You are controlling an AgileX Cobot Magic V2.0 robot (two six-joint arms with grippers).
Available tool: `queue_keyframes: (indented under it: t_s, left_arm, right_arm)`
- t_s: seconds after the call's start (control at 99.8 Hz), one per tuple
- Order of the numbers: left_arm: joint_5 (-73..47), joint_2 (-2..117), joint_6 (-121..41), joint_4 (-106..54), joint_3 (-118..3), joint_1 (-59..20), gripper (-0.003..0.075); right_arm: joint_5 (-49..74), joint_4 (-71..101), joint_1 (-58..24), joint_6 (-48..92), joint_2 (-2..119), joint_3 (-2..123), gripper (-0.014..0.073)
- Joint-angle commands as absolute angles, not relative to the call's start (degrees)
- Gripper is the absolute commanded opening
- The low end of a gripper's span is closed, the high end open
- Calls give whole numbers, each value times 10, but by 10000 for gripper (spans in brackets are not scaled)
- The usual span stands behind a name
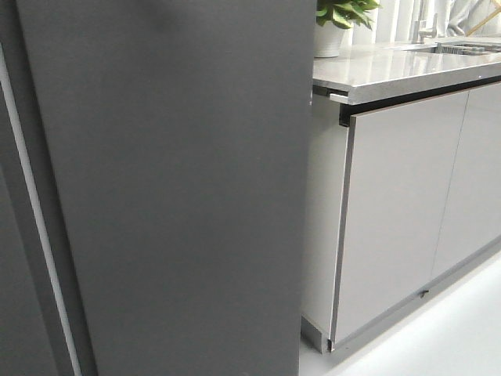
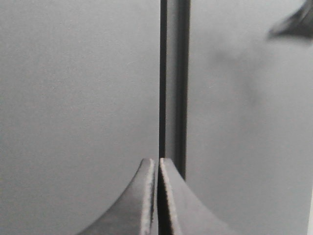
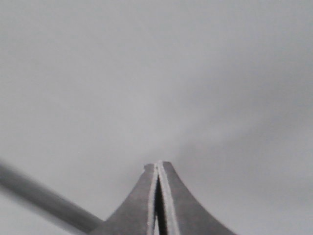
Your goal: Close fridge door
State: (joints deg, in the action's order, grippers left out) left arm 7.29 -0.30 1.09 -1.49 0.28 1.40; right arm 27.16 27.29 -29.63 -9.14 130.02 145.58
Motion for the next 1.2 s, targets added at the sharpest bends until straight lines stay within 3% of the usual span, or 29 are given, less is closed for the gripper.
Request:
queue_keyframes:
  t_s: [0.0,0.2,0.531,0.801,0.942,1.192]
  left_arm:
    - [115,-9,13,-17,23,13,-20]
    - [115,-9,13,-17,23,13,-20]
    - [115,-9,13,-17,23,13,-20]
    - [115,-9,13,-17,23,13,-20]
    - [115,-9,13,-17,23,13,-20]
    - [115,-9,13,-17,23,13,-20]
  right_arm:
    - [268,226,-288,-88,1224,1478,-46]
    - [359,75,-271,-170,1161,1478,-46]
    - [482,-91,-269,-178,1066,1476,-46]
    - [503,-146,-269,-189,1055,1455,-46]
    - [410,-168,-269,-203,993,1326,-46]
    - [138,-151,-231,-222,790,906,-46]
